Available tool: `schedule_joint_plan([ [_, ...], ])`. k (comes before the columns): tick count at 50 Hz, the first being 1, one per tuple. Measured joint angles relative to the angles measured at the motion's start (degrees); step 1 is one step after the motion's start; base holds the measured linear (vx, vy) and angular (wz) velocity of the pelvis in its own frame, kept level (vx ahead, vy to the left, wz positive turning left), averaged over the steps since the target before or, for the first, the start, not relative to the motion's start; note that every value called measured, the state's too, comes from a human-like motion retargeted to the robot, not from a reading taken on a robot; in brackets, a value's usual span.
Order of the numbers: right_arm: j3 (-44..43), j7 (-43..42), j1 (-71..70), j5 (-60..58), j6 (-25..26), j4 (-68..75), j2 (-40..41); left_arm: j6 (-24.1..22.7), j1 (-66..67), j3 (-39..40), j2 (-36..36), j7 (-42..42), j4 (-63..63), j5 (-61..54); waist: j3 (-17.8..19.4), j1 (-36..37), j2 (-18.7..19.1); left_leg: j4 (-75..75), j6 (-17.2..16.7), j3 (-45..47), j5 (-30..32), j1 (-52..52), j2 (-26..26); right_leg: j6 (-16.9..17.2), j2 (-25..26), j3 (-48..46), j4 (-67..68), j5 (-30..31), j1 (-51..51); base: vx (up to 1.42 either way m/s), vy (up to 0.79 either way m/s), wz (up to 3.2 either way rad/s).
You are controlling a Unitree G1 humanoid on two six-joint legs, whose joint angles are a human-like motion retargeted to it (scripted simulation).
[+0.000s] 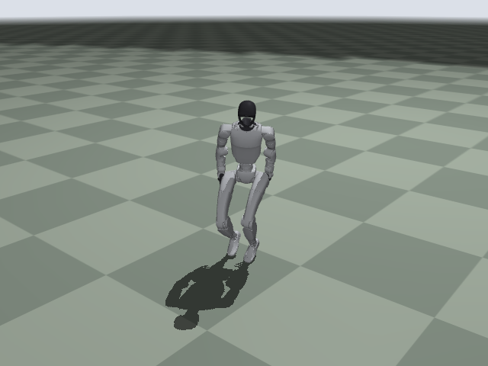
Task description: Walk
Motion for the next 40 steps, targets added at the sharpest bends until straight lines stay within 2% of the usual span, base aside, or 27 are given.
schedule_joint_plan([
  [5, -1.2, -0.3, -0.4, -2.1, 1.0, -0.4, -0.1, -0.5, -2.3, 3.7, 0.2, 1.3, -1.0, 0.1, -1.3, -0.6, -0.1, -10.9, -10.2, -6.8, 13.7, 2.6, -6.2, 3.0, 4.2, 6.3, -8.5, 4.4, 0.9, 0.05, -0.21, 3.26],
  [8, -1.8, -0.5, -0.3, -2.8, 1.0, -1.1, -0.6, -0.6, -4.0, 5.4, 0.2, 2.2, -1.2, -0.5, -2.7, -2.6, 0.6, -17.7, -10.6, -5.8, 15.7, 2.7, -6.5, 5.6, 5.3, 9.5, -14.6, 6.4, 1.8, -0.08, -0.13, 4.09],
  [10, -2.1, -0.7, -0.3, -3.2, 0.9, -1.5, -1.0, -0.7, -5.3, 6.0, 0.3, 3.3, -1.2, -1.1, -3.7, -3.9, 1.5, -21.1, -10.6, -5.3, 14.0, 2.4, -5.1, 5.4, 5.0, 9.1, -18.1, 5.1, 2.5, -0.17, -0.16, 4.1],
  [12, -2.6, -1.0, -0.4, -3.4, 0.7, -1.3, -1.3, -0.9, -6.5, 6.5, 0.4, 4.7, -0.8, -1.9, -4.5, -4.8, 2.3, -23.3, -8.7, -3.1, 10.7, 2.1, -1.8, 3.9, 3.6, 6.4, -20.7, 1.5, 3.7, -0.18, -0.12, 3.81],
  [15, -3.4, -1.3, -1.1, -3.6, 0.2, -0.3, -1.5, -1.4, -8.3, 7.4, 0.2, 6.5, 0.3, -3.5, -4.9, -5.6, 3.2, -26.0, -4.1, 2.8, 3.1, 2.5, 3.9, 1.8, 0.1, 0.6, -23.0, -4.8, 6.3, -0.15, 0.01, 3.23],
  [19, -3.8, -2.0, -2.2, -5.5, -0.1, 0.6, -1.7, -1.3, -9.6, 8.9, -0.2, 7.0, 2.5, -4.4, -6.0, -5.7, 4.3, -30.3, 0.1, 14.1, -4.6, 3.3, 13.5, -0.2, -5.6, -10.3, -25.6, -9.7, 9.7, -0.07, 0.12, 2.55],
  [22, -3.5, -2.2, -2.4, -7.5, -0.3, 0.3, -1.9, -0.9, -9.0, 9.6, -0.5, 6.7, 4.1, -3.9, -7.7, -5.0, 4.8, -30.5, 2.1, 24.1, -8.2, 3.1, 21.1, -0.6, -9.7, -17.9, -26.0, -11.4, 11.5, 0.02, 0.22, 2.07],
  [25, -3.3, -2.4, -2.6, -9.0, -0.3, -0.2, -2.3, -0.3, -8.0, 10.5, -0.7, 6.1, 5.7, -3.6, -9.8, -3.9, 5.5, -31.2, 3.1, 31.6, -9.0, 4.6, 26.5, -0.5, -11.3, -23.6, -28.0, -11.0, 14.3, 0.14, 0.27, 1.66],
  [28, -3.5, -2.8, -2.2, -9.1, -0.1, -0.9, -3.0, 0.0, -6.3, 10.9, -0.9, 5.4, 6.8, -3.6, -11.5, -2.7, 6.3, -31.9, 3.4, 33.8, -9.5, 6.7, 27.8, 0.1, -11.0, -25.8, -29.4, -8.7, 17.8, 0.22, 0.31, 1.44],
  [30, -3.9, -3.0, -1.6, -8.5, -0.1, -1.2, -3.8, 0.1, -5.0, 10.6, -0.9, 4.7, 7.2, -3.7, -11.7, -2.5, 6.6, -34.2, 3.6, 33.4, -9.7, 9.8, 25.5, 0.8, -11.8, -25.0, -28.6, -6.2, 20.3, 0.27, 0.33, 1.57],
  [32, -4.2, -3.0, -1.2, -8.0, 0.0, -1.2, -3.9, 0.1, -3.8, 10.5, -1.0, 4.3, 7.4, -3.7, -12.2, -2.5, 6.5, -32.5, 4.1, 31.3, -10.9, 9.8, 23.7, 0.3, -13.8, -23.5, -24.1, -2.7, 20.2, 0.27, 0.31, 1.62],
  [34, -4.7, -2.8, -0.7, -7.6, 0.0, -1.2, -4.1, 0.2, -2.7, 10.3, -1.1, 3.7, 7.4, -4.0, -12.2, -3.1, 6.3, -31.8, 4.9, 28.7, -12.3, 11.0, 20.7, -0.9, -15.4, -20.5, -19.2, -1.8, 19.5, 0.28, 0.28, 1.85],
  [37, -5.2, -2.2, 0.0, -7.0, 0.0, -1.1, -4.1, 0.3, -1.4, 10.2, -1.1, 2.9, 7.3, -4.5, -11.4, -5.0, 5.3, -31.4, 6.2, 24.3, -14.4, 14.0, 14.8, -1.9, -16.3, -13.9, -12.3, -3.5, 17.3, 0.31, 0.2, 2.23],
  [40, -4.9, -1.6, 0.3, -6.6, -0.1, -0.8, -4.0, 0.6, -0.7, 10.3, -1.0, 2.6, 7.2, -5.0, -9.1, -7.5, 3.4, -34.4, 6.9, 19.7, -15.4, 20.8, 8.1, -2.1, -15.6, -7.1, -8.6, -8.5, 15.3, 0.38, 0.11, 2.28],
])
